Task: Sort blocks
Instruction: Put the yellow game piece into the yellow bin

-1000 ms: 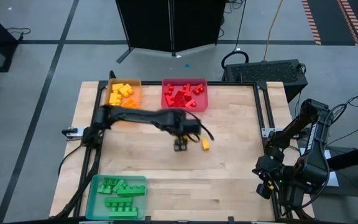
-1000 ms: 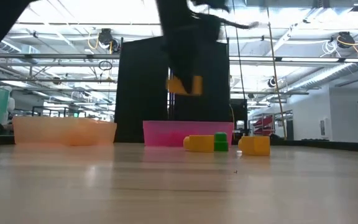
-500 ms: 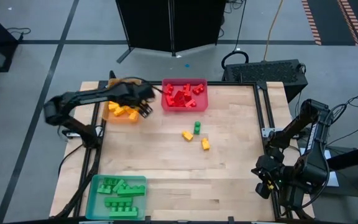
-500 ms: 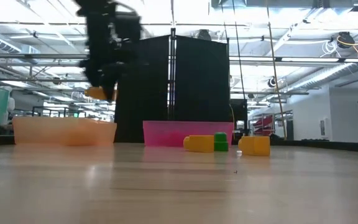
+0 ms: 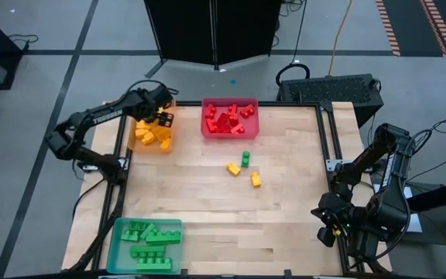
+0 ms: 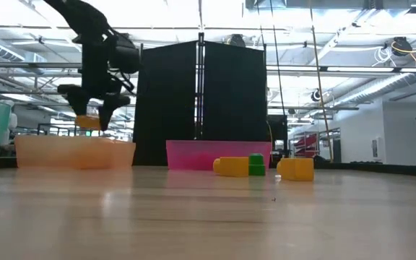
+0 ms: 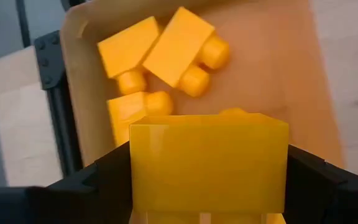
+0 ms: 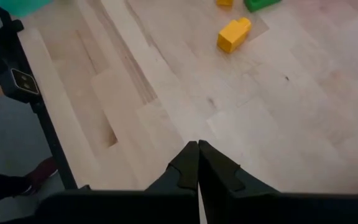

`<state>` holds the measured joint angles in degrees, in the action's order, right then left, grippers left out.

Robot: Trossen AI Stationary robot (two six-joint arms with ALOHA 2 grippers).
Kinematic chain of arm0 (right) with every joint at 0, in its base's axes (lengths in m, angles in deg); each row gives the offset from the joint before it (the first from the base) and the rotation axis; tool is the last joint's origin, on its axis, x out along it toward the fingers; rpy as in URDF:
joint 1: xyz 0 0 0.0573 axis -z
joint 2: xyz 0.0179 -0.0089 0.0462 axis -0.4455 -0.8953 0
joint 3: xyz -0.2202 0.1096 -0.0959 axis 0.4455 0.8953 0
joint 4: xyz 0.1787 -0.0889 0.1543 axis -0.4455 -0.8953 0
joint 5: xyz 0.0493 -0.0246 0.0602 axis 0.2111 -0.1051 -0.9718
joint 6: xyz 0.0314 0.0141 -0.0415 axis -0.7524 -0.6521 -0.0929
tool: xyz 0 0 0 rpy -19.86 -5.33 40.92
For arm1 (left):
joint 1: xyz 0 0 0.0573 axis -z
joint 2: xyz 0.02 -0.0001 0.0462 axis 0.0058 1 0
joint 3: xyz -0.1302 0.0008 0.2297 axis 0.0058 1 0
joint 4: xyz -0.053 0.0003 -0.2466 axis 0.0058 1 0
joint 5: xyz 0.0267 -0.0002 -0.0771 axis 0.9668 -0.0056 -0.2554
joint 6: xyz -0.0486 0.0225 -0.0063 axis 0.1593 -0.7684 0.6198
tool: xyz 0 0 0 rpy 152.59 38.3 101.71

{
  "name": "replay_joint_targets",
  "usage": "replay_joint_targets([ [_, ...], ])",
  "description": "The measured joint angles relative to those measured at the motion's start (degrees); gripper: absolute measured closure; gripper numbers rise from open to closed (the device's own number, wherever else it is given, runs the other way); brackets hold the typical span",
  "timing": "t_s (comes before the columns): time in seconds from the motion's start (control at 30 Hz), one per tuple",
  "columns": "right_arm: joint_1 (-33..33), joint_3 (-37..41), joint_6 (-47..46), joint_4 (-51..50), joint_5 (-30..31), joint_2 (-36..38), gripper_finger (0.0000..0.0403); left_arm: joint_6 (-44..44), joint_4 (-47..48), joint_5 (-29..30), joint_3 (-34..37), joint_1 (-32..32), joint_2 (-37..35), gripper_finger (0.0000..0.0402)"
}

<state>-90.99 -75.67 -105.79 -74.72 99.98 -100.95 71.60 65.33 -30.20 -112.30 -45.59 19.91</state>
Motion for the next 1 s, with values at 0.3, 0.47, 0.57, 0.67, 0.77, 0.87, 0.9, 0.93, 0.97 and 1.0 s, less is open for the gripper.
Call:
replay_joint_targets([
  [0.3,0.0,0.0,0.12,0.39,0.04,0.0,0.0403,-6.75,2.7,4.45,-0.24,-0.22,1.81,0.0102],
  [0.47,0.0,0.0,-0.09,0.38,0.07,0.0,0.0403,-6.64,2.61,11.73,-0.26,0.39,1.71,0.0102],
  [0.57,0.0,0.0,-0.25,0.38,0.04,0.0,0.0403,-4.43,1.88,9.46,-0.26,0.37,1.7,0.0102],
  [0.67,0.0,0.0,-0.26,0.49,0.02,0.0,0.0403,-6.96,-0.99,3.93,-0.26,0.04,1.7,0.0102],
  [0.77,0.0,0.0,-0.14,0.82,0.02,0.0,0.0403,-7.39,-1.22,-1.67,-0.28,-0.5,2.16,0.009],
  [0.87,0.0,-0.01,0.14,1.37,0.04,0.0,0.0403,-7.43,-0.72,-3.35,-0.28,-0.53,2.91,0.0061],
  [0.9,0.0,0.0,0.14,1.51,0.04,0.0,0.0403,-7.43,-0.59,-3.61,-0.29,-0.53,3.15,0.0049],
  [0.93,0.0,0.0,0.14,1.79,0.03,0.0,0.0403,-7.41,-0.43,-3.63,-0.31,-0.53,3.45,0.0038],
  [0.97,0.0,0.0,0.17,2.11,0.04,0.0,0.0403,-7.41,-0.21,-3.9,-0.31,-0.53,3.71,0.0027],
  [1.0,-0.02,0.0,0.45,2.39,0.04,0.0,0.0403,-7.43,0.0,-4.39,-0.31,-0.47,3.79,0.0018],
])
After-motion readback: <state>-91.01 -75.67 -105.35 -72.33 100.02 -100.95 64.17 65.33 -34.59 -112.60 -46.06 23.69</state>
